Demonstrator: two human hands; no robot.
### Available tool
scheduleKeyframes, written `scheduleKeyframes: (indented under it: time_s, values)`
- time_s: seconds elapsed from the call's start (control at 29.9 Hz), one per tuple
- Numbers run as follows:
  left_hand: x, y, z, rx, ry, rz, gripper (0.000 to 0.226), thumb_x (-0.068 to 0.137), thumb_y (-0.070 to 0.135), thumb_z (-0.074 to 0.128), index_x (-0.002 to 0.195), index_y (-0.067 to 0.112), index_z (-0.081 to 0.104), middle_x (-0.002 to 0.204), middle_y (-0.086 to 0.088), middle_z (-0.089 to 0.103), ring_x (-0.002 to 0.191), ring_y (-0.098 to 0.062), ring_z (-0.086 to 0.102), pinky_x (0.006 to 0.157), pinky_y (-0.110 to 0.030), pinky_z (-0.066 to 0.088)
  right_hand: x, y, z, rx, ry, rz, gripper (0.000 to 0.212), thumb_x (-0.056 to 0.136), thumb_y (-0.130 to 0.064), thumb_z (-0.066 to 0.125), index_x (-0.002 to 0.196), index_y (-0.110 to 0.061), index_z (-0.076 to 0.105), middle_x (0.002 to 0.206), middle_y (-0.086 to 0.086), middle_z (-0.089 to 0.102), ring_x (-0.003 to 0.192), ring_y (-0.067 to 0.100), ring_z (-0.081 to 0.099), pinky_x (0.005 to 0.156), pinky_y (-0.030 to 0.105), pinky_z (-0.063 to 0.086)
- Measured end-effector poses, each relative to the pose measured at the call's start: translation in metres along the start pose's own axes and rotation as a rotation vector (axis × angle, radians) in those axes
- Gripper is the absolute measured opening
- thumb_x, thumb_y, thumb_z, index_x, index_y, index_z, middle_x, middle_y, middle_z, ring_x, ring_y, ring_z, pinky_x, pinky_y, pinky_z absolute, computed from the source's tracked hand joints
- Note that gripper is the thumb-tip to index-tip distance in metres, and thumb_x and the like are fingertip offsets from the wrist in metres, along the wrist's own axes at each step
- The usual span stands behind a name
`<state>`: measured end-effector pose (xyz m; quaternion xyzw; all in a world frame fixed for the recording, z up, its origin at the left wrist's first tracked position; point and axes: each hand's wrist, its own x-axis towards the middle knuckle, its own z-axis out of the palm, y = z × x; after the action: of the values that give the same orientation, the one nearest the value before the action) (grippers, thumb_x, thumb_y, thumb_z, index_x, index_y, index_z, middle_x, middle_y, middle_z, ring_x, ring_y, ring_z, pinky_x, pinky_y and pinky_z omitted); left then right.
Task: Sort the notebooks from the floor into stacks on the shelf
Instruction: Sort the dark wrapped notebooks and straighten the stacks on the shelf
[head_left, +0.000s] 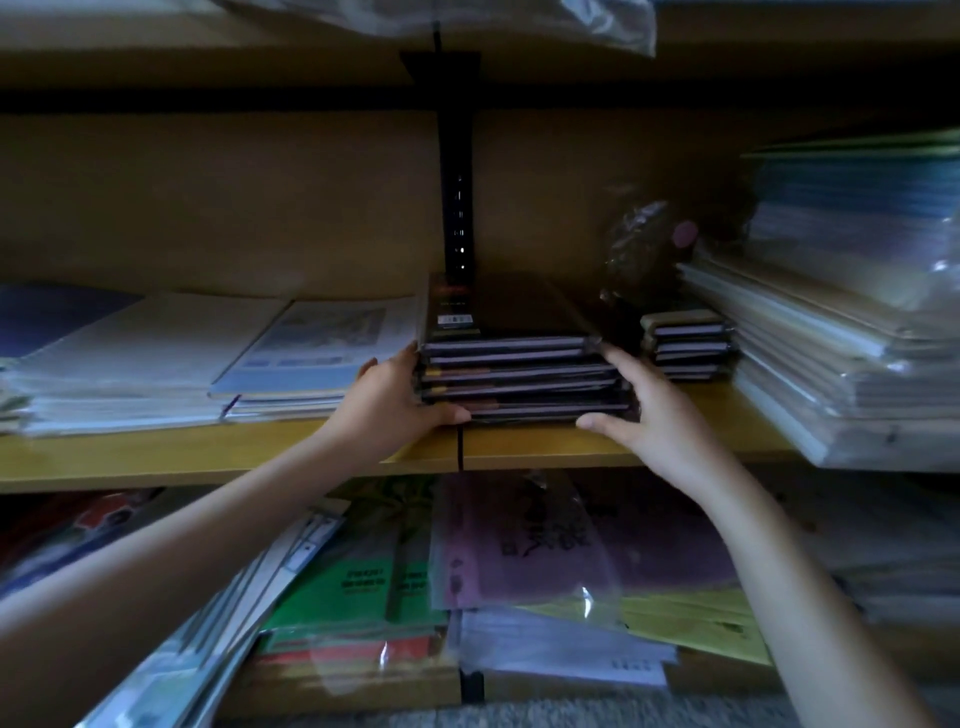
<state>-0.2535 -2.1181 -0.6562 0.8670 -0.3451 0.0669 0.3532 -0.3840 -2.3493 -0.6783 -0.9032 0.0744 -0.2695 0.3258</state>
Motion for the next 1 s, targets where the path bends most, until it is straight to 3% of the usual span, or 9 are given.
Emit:
scheduleKeyframes:
  time_s: [0.13,0.23,0.3,0.5,0.64,0.74,1.0]
  values:
    - [0.002,0.001,-0.001,0.008,0.017,-0.005,0.063,0.070,0.040,0.078,0.123,0.027,0.048,0.117,0.004,0.064,0.110,-0.018,0.058,0.101,-0.045,0.041,0.002,-0.003,0.002,0.037,0.133,0.025,0.064,0.077,-0.026,0.075,0.135,-0.030,0.047,0.132,-0.004,0.055,0.122,0.014,0.051,0.098,0.026,0.043]
    - [0.002,0.004,0.000,0.082,0.049,-0.012,0.062,0.073,0.039,0.076,0.125,0.024,0.048,0.118,0.002,0.064,0.107,-0.020,0.059,0.091,-0.035,0.047,0.004,-0.006,0.003,-0.017,0.162,0.058,0.059,0.074,-0.028,0.077,0.128,-0.027,0.052,0.122,-0.003,0.060,0.113,0.016,0.056,0.083,0.022,0.042]
    - [0.001,0.006,0.001,0.158,0.088,-0.004,0.061,0.075,0.040,0.074,0.127,0.024,0.048,0.118,0.000,0.064,0.107,-0.023,0.059,0.084,-0.032,0.048,0.006,-0.006,0.004,-0.048,0.191,0.070,0.055,0.072,-0.031,0.078,0.121,-0.026,0.053,0.118,-0.003,0.061,0.108,0.017,0.058,0.078,0.023,0.040]
    - [0.000,0.005,0.000,0.162,0.108,-0.043,0.067,0.069,0.045,0.077,0.127,0.026,0.049,0.118,0.000,0.064,0.106,-0.022,0.060,0.086,-0.039,0.052,0.007,-0.009,0.009,-0.104,0.240,0.072,0.052,0.072,-0.034,0.078,0.116,-0.024,0.051,0.119,-0.002,0.059,0.107,0.019,0.056,0.074,0.026,0.039]
    - [0.002,0.007,-0.005,0.184,-0.024,-0.036,0.078,0.067,0.043,0.079,0.132,0.025,0.041,0.125,-0.002,0.059,0.111,-0.022,0.056,0.090,-0.034,0.048,0.005,-0.005,0.004,-0.178,0.152,0.042,0.064,0.070,-0.037,0.079,0.122,-0.026,0.045,0.128,-0.002,0.053,0.110,0.020,0.056,0.078,0.026,0.043]
    - [0.001,0.006,-0.009,0.244,-0.089,-0.012,0.087,0.069,0.041,0.079,0.140,0.026,0.031,0.132,-0.002,0.054,0.119,-0.024,0.051,0.097,-0.039,0.045,0.001,-0.002,0.001,-0.162,0.097,0.035,0.070,0.070,-0.035,0.080,0.128,-0.030,0.040,0.132,-0.003,0.049,0.115,0.018,0.054,0.082,0.024,0.042]
    - [0.005,0.005,-0.003,0.254,0.010,-0.012,0.072,0.070,0.032,0.080,0.132,0.027,0.044,0.123,0.000,0.061,0.111,-0.023,0.056,0.083,-0.033,0.047,0.000,-0.002,0.011,-0.264,0.236,0.010,0.064,0.072,-0.036,0.077,0.126,-0.023,0.044,0.127,-0.001,0.054,0.109,0.019,0.058,0.076,0.022,0.040]
